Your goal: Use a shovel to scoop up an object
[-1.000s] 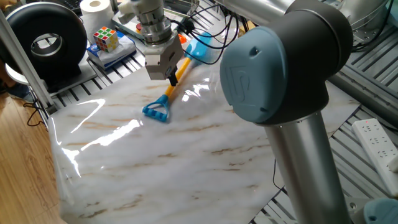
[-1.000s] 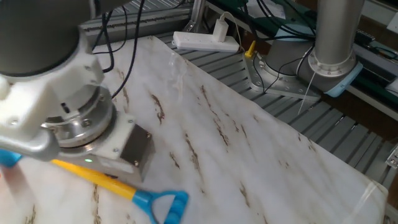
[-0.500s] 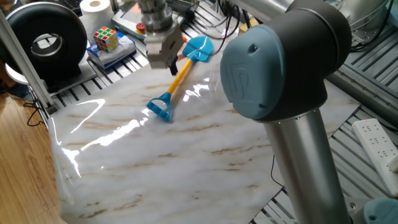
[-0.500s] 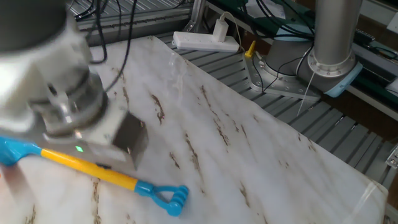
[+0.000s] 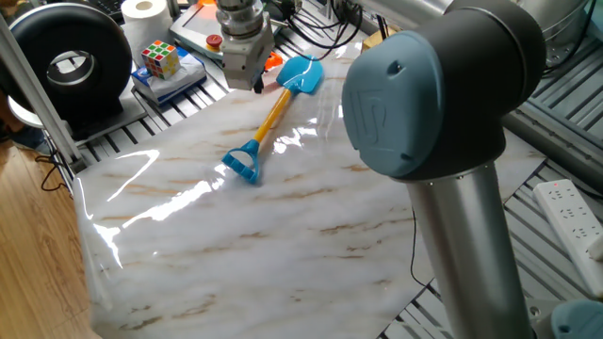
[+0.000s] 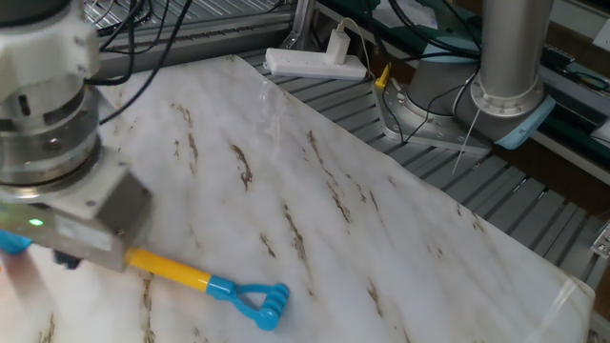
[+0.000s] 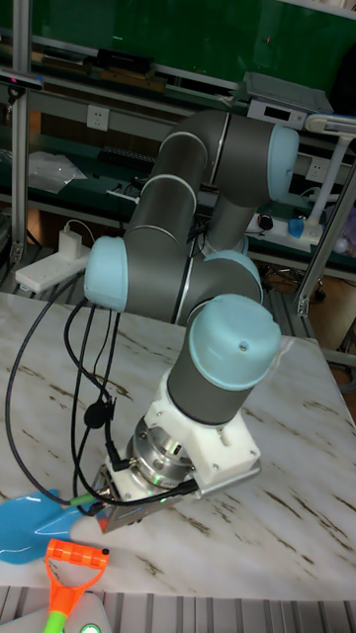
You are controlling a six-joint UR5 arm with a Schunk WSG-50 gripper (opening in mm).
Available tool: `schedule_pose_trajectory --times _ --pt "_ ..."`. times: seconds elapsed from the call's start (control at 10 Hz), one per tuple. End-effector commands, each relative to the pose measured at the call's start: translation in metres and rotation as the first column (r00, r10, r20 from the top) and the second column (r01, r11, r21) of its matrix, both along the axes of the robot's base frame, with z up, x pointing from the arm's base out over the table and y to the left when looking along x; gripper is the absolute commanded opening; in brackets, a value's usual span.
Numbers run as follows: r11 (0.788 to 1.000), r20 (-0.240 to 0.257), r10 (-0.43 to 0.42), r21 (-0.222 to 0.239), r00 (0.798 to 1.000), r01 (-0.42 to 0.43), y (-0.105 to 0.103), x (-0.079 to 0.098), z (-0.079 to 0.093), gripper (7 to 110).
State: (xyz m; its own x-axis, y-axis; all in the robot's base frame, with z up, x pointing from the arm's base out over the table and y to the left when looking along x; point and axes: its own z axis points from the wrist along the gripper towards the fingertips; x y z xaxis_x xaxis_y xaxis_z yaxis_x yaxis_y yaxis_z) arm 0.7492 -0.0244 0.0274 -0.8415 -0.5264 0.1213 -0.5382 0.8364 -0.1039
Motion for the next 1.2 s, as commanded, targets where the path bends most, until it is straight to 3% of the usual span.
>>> schedule_pose_trajectory --times 0.0,0.4,0.6,0.8,1.1 --pt "0.997 0.041 0.048 -0.064 0.998 -0.045 -0.031 0.008 -0.012 7" --pt "0.993 0.066 0.069 -0.100 0.995 -0.062 -0.055 0.004 -0.018 7" --pt "0.990 0.053 0.076 -0.121 0.996 -0.070 -0.061 0.001 -0.020 7" --pt "0.977 -0.050 0.088 -0.190 0.995 -0.096 -0.080 -0.022 -0.014 7" --pt "0.974 -0.153 0.069 -0.204 0.986 -0.100 -0.086 -0.048 -0.009 7"
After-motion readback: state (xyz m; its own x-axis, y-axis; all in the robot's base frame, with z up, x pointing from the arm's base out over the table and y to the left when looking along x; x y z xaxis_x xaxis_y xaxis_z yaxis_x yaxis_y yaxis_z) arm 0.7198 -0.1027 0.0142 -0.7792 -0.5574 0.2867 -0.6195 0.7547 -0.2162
